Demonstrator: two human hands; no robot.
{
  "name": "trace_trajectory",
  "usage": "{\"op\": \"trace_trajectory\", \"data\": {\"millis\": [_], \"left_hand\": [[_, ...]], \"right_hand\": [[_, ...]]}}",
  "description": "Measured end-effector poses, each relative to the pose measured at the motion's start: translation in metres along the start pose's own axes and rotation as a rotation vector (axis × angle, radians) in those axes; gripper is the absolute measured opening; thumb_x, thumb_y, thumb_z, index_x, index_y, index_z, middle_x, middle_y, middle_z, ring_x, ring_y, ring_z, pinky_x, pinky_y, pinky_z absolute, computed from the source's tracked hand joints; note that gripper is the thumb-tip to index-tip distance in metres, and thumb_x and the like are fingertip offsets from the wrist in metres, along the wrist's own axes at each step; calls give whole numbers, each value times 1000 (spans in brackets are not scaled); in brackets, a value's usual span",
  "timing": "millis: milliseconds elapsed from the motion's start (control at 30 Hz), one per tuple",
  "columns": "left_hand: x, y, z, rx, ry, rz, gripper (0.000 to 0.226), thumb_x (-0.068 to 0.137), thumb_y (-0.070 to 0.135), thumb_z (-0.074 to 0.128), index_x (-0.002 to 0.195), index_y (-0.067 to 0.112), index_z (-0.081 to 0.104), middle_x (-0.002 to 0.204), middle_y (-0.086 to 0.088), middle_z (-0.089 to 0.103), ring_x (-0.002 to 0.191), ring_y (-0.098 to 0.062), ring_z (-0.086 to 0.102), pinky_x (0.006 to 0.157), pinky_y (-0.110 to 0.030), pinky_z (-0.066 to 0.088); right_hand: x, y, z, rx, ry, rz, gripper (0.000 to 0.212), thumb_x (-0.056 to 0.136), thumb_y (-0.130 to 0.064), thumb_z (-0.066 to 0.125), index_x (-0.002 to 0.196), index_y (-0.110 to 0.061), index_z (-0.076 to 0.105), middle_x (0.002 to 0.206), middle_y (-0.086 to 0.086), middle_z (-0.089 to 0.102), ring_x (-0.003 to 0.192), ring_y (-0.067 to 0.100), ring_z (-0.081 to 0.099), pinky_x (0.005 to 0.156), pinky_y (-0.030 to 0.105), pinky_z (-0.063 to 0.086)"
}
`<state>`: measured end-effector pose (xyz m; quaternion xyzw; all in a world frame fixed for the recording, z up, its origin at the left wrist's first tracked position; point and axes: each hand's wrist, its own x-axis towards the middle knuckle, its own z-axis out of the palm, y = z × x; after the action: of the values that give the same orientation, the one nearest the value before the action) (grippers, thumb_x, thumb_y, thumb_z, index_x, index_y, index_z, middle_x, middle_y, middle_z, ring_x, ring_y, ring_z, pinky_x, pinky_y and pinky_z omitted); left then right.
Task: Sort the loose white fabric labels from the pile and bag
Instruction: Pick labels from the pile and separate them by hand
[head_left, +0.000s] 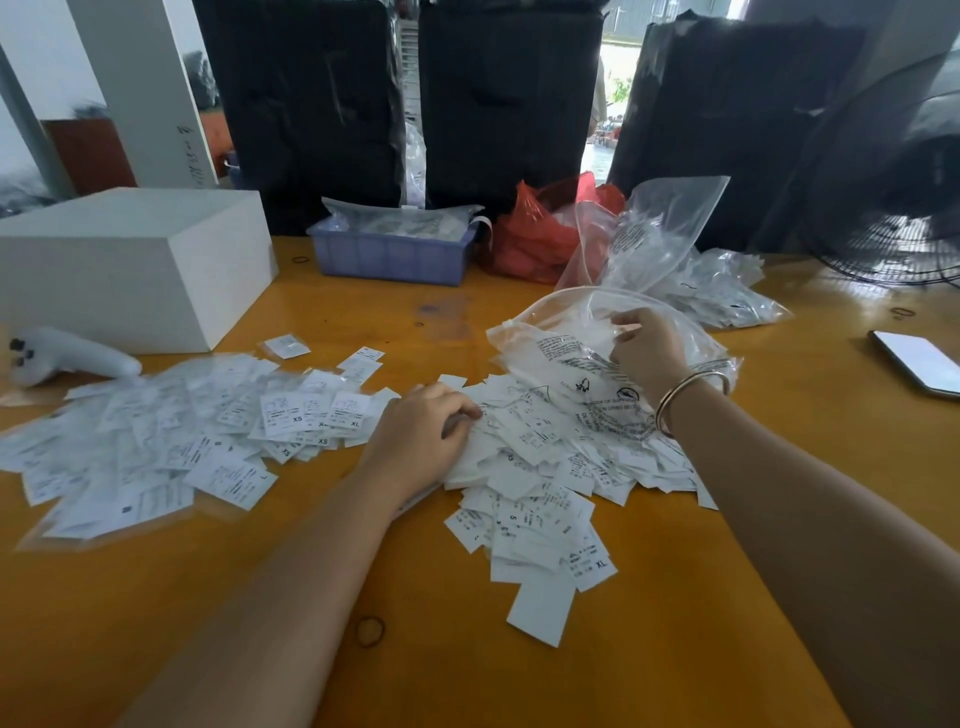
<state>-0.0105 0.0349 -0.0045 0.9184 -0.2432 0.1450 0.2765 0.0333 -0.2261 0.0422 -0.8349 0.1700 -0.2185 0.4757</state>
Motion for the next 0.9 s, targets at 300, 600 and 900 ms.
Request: {"op": "trace_trajectory", "data": {"millis": [300,600,900], "left_hand": [[1,0,1,-30,36,-26,19,95,20,53,105,23,69,109,8,64,104,-15,52,94,-43,42],[5,-2,0,-84,125,-37,18,95,23,52,98,24,70,94,13,62,91,-14,51,87,-45,44],[3,11,-12,-555,80,-119,41,90,55,33,109,33,61,103,22,62,103,4,55,85,-18,43]], "right_hand": [[-7,-8,-8,375,-234,90,40,80,14,58,111,-10,63,79,3,68,73,9,60,65,14,43],[-22,-21,-12,707,-173,66,36,81,17,55,110,-6,58,76,5,59,68,14,55,67,22,48],[-95,-33,23,890,-622,101,27,82,3,62,105,-10,62,84,7,69,69,11,64,65,19,53]]}}
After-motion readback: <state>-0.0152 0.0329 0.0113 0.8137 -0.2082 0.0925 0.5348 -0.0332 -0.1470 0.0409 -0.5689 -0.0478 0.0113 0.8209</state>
